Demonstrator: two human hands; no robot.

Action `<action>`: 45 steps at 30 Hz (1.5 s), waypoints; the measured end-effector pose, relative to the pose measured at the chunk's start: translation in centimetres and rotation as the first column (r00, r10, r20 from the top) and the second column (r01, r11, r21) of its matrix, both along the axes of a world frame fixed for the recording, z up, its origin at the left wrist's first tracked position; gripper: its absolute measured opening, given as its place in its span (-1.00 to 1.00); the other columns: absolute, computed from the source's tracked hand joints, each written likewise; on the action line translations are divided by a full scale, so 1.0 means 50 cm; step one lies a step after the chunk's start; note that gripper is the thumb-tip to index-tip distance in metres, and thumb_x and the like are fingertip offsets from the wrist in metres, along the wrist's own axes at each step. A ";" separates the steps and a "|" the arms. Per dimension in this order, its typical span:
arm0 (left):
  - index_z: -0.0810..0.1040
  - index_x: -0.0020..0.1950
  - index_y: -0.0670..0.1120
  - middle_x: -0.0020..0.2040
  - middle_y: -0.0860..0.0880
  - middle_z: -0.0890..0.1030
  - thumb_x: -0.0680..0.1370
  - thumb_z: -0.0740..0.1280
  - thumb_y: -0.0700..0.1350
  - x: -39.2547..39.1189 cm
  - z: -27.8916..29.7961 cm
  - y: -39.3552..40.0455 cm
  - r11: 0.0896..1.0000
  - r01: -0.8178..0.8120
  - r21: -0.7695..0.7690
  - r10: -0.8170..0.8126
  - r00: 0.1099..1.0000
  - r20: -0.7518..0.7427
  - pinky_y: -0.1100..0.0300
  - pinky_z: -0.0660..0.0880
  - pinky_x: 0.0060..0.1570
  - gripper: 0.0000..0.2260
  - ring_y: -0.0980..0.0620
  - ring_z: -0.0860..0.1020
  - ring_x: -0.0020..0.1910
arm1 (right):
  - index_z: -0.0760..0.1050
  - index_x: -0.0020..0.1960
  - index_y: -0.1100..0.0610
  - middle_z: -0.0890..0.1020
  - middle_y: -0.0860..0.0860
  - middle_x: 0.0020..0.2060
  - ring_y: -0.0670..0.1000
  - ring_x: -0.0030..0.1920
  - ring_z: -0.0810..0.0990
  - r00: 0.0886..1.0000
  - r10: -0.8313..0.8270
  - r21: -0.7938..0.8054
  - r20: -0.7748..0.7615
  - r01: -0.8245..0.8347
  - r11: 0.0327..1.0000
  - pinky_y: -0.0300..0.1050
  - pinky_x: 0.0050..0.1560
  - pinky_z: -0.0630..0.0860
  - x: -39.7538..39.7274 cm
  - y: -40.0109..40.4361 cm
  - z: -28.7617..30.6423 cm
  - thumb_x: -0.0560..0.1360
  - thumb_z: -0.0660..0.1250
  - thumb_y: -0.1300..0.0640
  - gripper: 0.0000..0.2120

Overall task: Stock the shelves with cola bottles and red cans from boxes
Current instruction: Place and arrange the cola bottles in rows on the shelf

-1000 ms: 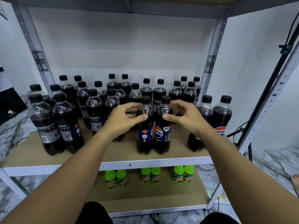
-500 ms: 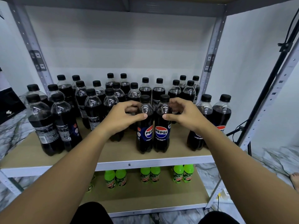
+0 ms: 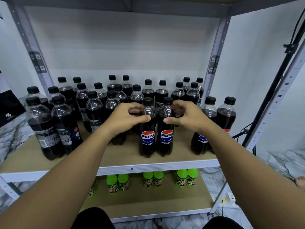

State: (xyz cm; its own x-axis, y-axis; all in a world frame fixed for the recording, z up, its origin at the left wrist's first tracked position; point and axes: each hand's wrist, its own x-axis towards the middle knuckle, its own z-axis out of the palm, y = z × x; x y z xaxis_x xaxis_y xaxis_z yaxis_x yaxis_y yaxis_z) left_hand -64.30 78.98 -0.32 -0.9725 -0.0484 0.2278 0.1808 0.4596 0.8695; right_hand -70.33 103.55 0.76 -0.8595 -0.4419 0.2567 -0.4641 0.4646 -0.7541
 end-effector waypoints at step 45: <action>0.57 0.34 0.19 0.23 0.15 0.64 0.41 0.41 0.41 -0.009 0.053 0.004 0.999 0.030 -0.025 -0.032 0.996 -0.086 -0.04 0.55 0.30 -0.44 0.15 0.61 0.23 | 0.29 0.56 0.04 0.56 -0.03 0.31 -0.07 0.24 0.56 0.992 -0.073 0.031 -0.099 0.077 0.997 -0.09 0.28 0.53 0.026 0.001 0.049 0.37 0.50 -0.30 -0.12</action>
